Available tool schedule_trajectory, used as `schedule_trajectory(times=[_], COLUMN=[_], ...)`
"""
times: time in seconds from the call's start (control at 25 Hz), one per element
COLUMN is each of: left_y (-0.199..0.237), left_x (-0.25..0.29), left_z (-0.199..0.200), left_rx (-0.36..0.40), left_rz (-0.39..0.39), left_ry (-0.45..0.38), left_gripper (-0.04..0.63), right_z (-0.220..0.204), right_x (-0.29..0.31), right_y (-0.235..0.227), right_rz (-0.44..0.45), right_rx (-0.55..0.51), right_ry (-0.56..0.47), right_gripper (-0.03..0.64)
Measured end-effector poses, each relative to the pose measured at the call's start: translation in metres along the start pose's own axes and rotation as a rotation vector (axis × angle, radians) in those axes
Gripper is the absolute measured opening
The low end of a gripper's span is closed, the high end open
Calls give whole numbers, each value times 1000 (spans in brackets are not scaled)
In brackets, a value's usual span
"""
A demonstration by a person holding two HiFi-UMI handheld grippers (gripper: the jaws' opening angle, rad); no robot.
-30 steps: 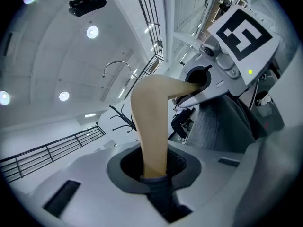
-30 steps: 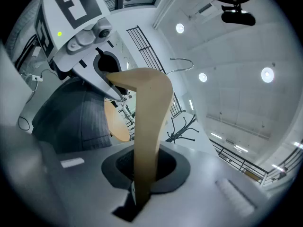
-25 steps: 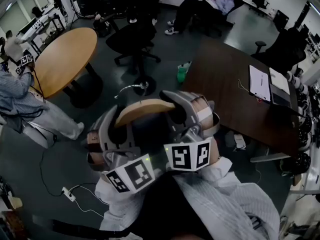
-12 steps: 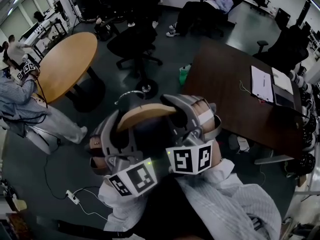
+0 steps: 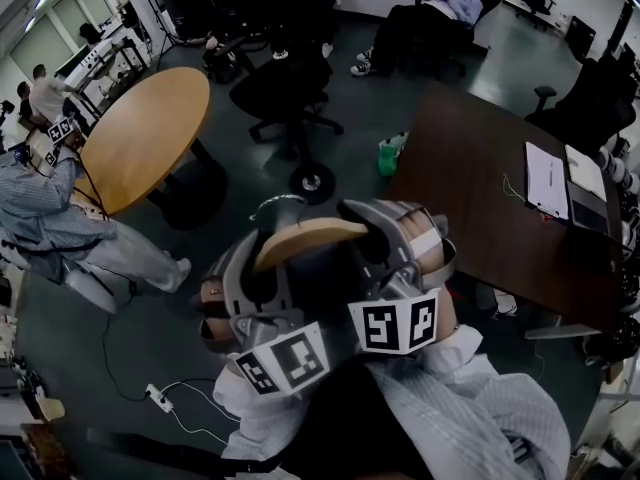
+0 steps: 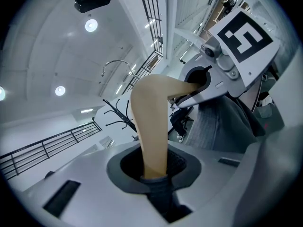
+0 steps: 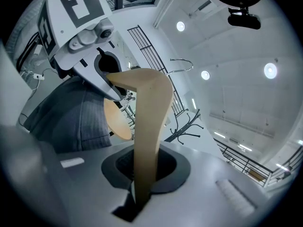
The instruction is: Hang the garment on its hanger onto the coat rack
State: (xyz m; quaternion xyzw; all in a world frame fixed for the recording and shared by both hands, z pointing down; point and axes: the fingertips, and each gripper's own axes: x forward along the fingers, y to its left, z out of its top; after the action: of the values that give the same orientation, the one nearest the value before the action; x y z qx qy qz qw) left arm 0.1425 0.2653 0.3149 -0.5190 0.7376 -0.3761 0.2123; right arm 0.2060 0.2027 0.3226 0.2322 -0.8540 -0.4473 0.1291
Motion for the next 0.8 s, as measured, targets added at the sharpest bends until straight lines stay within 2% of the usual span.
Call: schedule_trajectory(times=[0.28,0.6,0.8], left_y=[53,126,143], left_x=[79,180,232], left_z=[-55,-99,-121], left_rx=[19,44,60], left_rz=[-29,-72,-93], left_ry=[-13,-137,-171], left_gripper=[60,60,60], right_z=[13,28,18], right_x=[107,229,283], right_y=[6,-8,-4], right_rz=[-9,-101,-92], right_rx=[3,16,52], right_ry=[28,92,122], right_gripper=[21,21,23])
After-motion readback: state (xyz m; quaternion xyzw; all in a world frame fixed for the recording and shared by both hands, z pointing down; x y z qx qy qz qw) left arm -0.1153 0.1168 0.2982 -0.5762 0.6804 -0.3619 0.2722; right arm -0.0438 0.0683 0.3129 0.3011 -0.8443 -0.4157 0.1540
